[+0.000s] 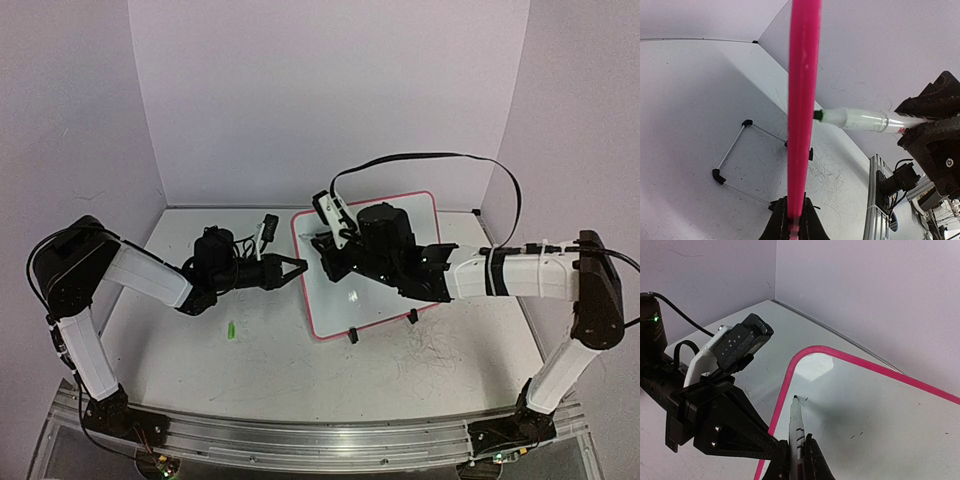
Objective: Write a sentence on the whiteboard
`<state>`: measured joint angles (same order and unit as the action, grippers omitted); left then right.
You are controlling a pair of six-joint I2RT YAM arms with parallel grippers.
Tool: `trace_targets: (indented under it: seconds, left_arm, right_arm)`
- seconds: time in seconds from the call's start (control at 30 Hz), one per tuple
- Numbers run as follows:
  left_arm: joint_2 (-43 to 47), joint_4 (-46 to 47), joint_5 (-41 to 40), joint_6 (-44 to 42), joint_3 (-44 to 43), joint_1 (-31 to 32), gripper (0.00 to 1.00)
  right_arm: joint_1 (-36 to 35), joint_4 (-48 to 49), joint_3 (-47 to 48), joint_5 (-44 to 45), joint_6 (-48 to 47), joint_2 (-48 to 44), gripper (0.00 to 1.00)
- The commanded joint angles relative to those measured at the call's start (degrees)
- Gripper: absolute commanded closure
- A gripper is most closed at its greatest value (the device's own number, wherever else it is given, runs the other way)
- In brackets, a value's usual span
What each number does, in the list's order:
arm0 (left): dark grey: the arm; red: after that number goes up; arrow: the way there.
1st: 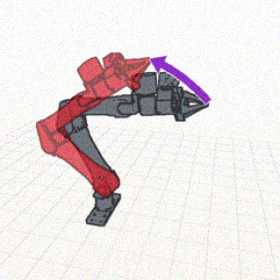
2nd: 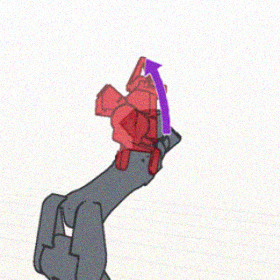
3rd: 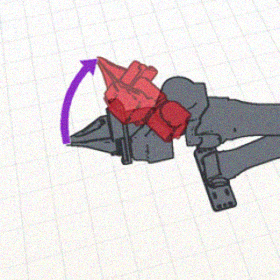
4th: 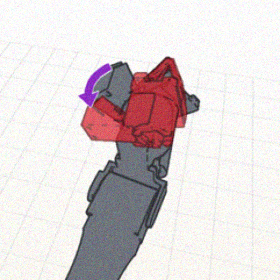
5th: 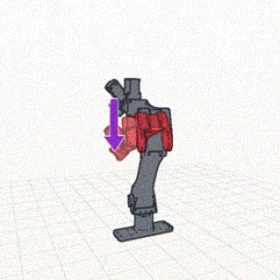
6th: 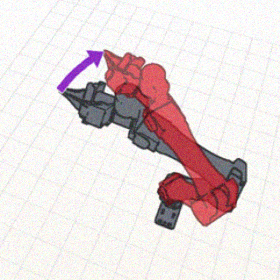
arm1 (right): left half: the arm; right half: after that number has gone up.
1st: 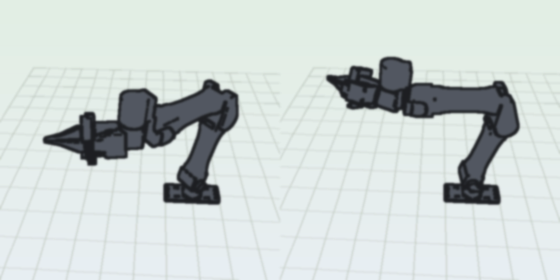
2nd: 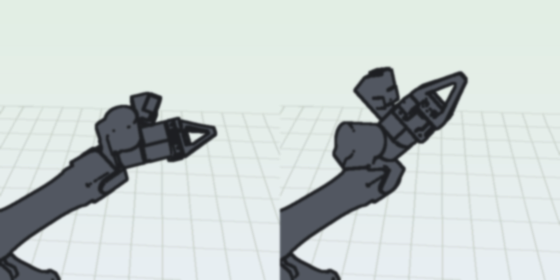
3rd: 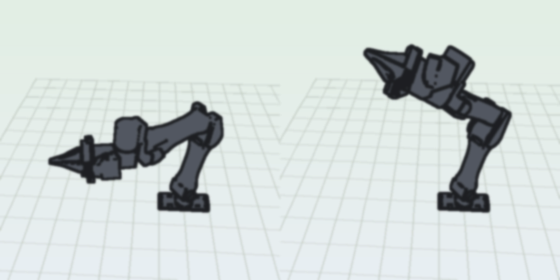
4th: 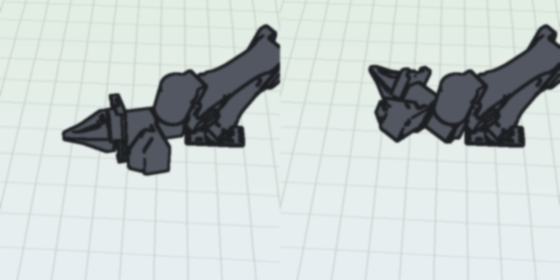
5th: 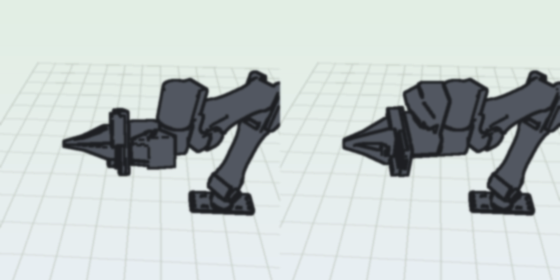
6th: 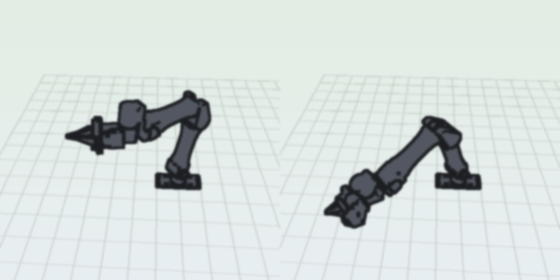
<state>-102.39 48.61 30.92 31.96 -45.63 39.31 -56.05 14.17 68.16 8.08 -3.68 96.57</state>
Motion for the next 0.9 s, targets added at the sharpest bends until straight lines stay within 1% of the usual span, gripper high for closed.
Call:
trace_targets:
  seconds: [0.0, 0.87]
  left_arm:
    - [2.2, 1.4, 1.2, 1.3, 0.2, -0.2, 1.0]
    - [2.9, 1.4, 1.2, 1.2, 0.6, -0.2, 1.0]
  right_arm:
    - [-0.4, 2.1, 2.8, 0.1, -0.4, 0.8, 1.0]
    - [-0.4, 1.3, 1.3, 5.4, 1.1, 0.9, 1.0]
